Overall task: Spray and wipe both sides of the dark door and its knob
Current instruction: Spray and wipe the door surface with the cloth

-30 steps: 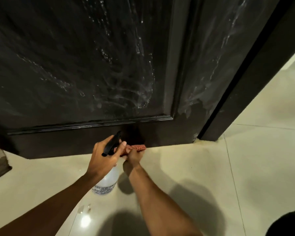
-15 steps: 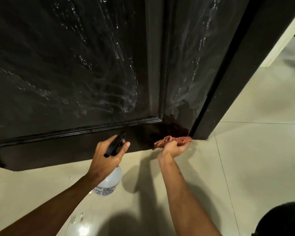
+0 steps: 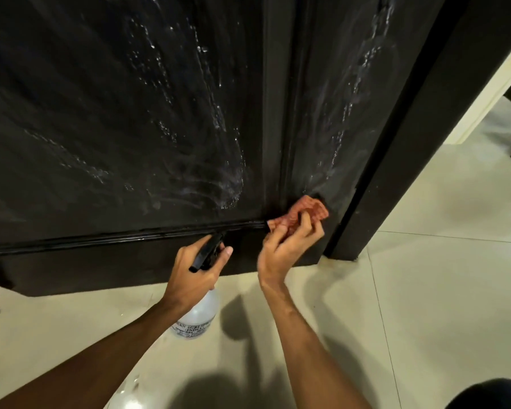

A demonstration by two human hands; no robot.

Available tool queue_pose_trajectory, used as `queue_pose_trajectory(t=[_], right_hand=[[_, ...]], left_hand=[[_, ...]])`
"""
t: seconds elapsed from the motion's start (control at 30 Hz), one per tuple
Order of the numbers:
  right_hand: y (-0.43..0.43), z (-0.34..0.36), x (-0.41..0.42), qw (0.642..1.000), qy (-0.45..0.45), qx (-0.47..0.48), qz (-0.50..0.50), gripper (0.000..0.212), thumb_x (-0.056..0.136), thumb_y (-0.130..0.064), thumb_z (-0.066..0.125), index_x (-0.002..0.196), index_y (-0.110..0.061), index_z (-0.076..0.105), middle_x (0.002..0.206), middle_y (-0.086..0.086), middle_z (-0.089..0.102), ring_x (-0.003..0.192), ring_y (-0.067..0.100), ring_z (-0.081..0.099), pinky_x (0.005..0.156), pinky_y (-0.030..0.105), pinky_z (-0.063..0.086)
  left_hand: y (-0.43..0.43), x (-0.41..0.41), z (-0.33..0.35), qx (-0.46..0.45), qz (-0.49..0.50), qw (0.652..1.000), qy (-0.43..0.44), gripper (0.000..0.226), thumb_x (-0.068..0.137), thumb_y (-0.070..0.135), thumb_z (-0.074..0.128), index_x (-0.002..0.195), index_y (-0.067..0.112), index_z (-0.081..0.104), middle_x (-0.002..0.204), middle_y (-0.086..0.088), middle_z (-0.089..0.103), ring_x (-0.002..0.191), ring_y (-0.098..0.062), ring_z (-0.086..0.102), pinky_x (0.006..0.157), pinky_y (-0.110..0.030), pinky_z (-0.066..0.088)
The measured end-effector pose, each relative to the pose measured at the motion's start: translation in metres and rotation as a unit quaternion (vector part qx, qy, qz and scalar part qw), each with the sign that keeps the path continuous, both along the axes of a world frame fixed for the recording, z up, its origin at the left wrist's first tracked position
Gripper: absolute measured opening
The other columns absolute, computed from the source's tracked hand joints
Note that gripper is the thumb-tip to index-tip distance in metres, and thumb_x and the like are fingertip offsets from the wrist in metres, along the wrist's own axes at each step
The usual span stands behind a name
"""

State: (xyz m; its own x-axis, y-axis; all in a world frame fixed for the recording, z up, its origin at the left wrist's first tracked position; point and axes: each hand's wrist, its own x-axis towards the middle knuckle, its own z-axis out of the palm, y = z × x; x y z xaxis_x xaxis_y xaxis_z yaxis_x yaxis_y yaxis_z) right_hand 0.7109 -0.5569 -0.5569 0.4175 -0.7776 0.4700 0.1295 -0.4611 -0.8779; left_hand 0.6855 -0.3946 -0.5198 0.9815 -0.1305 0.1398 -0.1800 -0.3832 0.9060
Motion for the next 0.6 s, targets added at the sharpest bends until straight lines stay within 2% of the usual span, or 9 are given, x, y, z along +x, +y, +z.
queue_pose_trajectory(t=[0.1,0.17,0.23,0.3,0.37,0.43,0.5,0.57,0.6], right_hand=[[0.002,-0.024,-0.004,0.992,0.014,-0.081,0.092,0.037,0.096,-0.008,0.053,0.133,-0.01,0.053,0.137,0.02,0.04,0.125,0.033,0.046,0.113,0.02,0.032],[-0.006,-0.026,-0.009,0.995,-0.005,-0.042,0.088,0.039,0.093,-0.002,0.054,0.13,-0.01,0.052,0.134,0.019,0.04,0.123,0.026,0.047,0.109,0.022,0.037],[-0.013,-0.016,-0.004,0.999,-0.027,0.028,0.026,0.039,0.093,0.005,0.054,0.131,-0.003,0.051,0.131,0.022,0.041,0.118,0.017,0.046,0.103,0.023,0.041],[-0.011,-0.001,0.006,0.997,-0.041,0.057,-0.011,0.036,0.095,0.007,0.052,0.131,0.002,0.051,0.132,0.024,0.042,0.118,0.02,0.048,0.102,0.03,0.045],[-0.007,0.004,0.011,0.998,-0.06,-0.03,0.006,0.034,0.096,0.005,0.053,0.13,0.001,0.053,0.134,0.023,0.042,0.122,0.029,0.048,0.106,0.033,0.041],[-0.009,0.001,0.012,0.992,-0.068,-0.105,0.031,0.036,0.094,0.003,0.052,0.13,-0.003,0.054,0.136,0.022,0.041,0.125,0.029,0.046,0.11,0.029,0.035],[-0.022,-0.003,0.016,0.997,-0.066,-0.038,0.0,0.041,0.093,0.005,0.053,0.132,-0.006,0.051,0.135,0.024,0.043,0.125,0.032,0.046,0.11,0.037,0.039],[-0.033,0.001,0.02,0.992,-0.054,0.1,-0.056,0.043,0.095,0.006,0.052,0.136,-0.009,0.046,0.134,0.025,0.044,0.122,0.034,0.045,0.105,0.052,0.041],[-0.034,0.004,0.02,0.99,-0.045,0.114,-0.071,0.043,0.097,0.005,0.051,0.136,-0.01,0.044,0.135,0.025,0.043,0.121,0.035,0.045,0.102,0.056,0.042]], left_hand=[[0.003,-0.006,-0.002,-0.001,0.002,1.0,-0.004,0.024,0.096,0.037,0.073,0.088,0.016,0.065,0.069,-0.017,0.066,0.053,-0.043,0.059,0.04,-0.043,0.053],[0.007,-0.009,-0.003,-0.007,0.004,1.0,-0.006,0.024,0.096,0.038,0.073,0.087,0.017,0.065,0.069,-0.015,0.067,0.053,-0.041,0.06,0.042,-0.045,0.052],[0.01,-0.009,-0.003,-0.006,0.005,1.0,-0.003,0.023,0.095,0.037,0.072,0.087,0.016,0.066,0.068,-0.014,0.067,0.053,-0.038,0.059,0.044,-0.045,0.052],[0.007,-0.01,-0.002,-0.018,0.002,1.0,0.006,0.025,0.094,0.037,0.072,0.088,0.013,0.066,0.068,-0.016,0.067,0.051,-0.039,0.058,0.042,-0.047,0.051],[0.001,-0.008,0.003,-0.025,-0.004,1.0,0.001,0.027,0.094,0.038,0.072,0.088,0.012,0.066,0.069,-0.016,0.067,0.049,-0.038,0.057,0.042,-0.045,0.051],[-0.006,-0.005,0.009,-0.022,-0.003,1.0,-0.009,0.026,0.094,0.038,0.073,0.089,0.013,0.067,0.07,-0.01,0.07,0.049,-0.027,0.059,0.046,-0.037,0.052],[-0.016,-0.004,0.017,-0.028,-0.01,0.999,-0.018,0.024,0.096,0.039,0.074,0.088,0.017,0.068,0.071,-0.009,0.071,0.051,-0.021,0.062,0.049,-0.033,0.054],[-0.026,-0.003,0.023,-0.036,-0.019,0.999,-0.018,0.022,0.095,0.039,0.074,0.088,0.019,0.068,0.069,-0.014,0.068,0.051,-0.033,0.059,0.045,-0.039,0.054],[-0.03,-0.003,0.027,-0.042,-0.02,0.999,-0.019,0.021,0.094,0.038,0.074,0.088,0.019,0.067,0.07,-0.017,0.066,0.052,-0.036,0.058,0.043,-0.042,0.054]])
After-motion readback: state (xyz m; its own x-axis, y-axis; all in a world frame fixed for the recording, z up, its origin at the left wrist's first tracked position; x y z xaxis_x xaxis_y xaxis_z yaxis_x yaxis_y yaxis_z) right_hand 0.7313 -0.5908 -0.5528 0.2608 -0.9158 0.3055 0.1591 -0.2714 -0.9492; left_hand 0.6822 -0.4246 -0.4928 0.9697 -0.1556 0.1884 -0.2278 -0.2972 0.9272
